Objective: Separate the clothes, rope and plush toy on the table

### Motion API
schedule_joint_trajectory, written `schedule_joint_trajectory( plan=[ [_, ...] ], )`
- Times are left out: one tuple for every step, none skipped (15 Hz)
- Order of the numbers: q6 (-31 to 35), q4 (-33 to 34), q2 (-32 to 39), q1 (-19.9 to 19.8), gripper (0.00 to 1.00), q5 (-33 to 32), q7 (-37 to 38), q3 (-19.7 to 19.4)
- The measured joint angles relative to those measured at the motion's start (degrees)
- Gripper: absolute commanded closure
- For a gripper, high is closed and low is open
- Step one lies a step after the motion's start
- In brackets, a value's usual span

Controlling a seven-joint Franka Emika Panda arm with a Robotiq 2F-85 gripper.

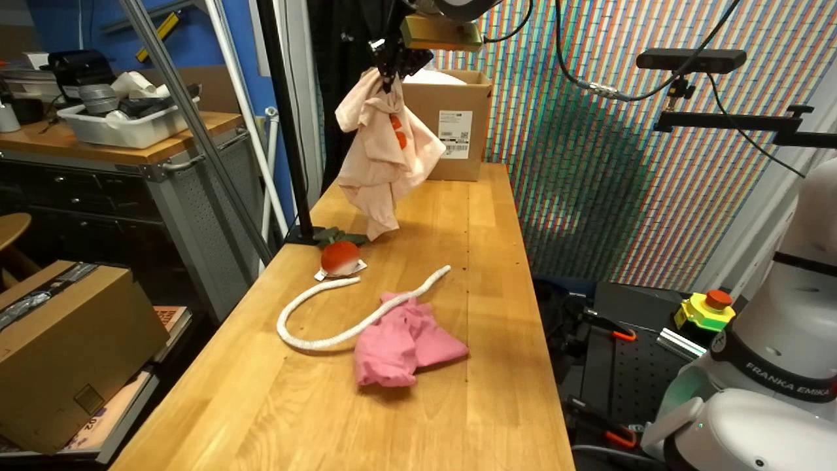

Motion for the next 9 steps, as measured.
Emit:
schedule_joint_trajectory(
  plan=[
    [0.45, -0.03, -0.02, -0.72, 0.94, -0.46, 0.61, -0.59],
    [0.92, -0.08, -0.02, -1.46, 0.94, -1.03, 1.36, -1.23],
    [1.47, -0.17, -0.02, -2.21, 0.94, -1.54, 2.04, -1.86],
    [1.94, -0.29, -0.02, -2.94, 0.94, -2.06, 2.73, -2.52],
    [2.20, -0.39, -0.02, -3.67, 0.94, -2.41, 3.34, -3.13],
    [2.48, -0.51, -0.02, -4.39, 0.94, -2.66, 3.91, -3.74],
    [2.77, -0.65, -0.01, -5.07, 0.94, -2.86, 4.41, -4.29],
    [2.96, -0.77, 0.01, -5.75, 0.94, -3.09, 4.93, -4.86],
    [3.06, -0.86, 0.05, -6.36, 0.94, -3.22, 5.39, -5.42]
  ],
)
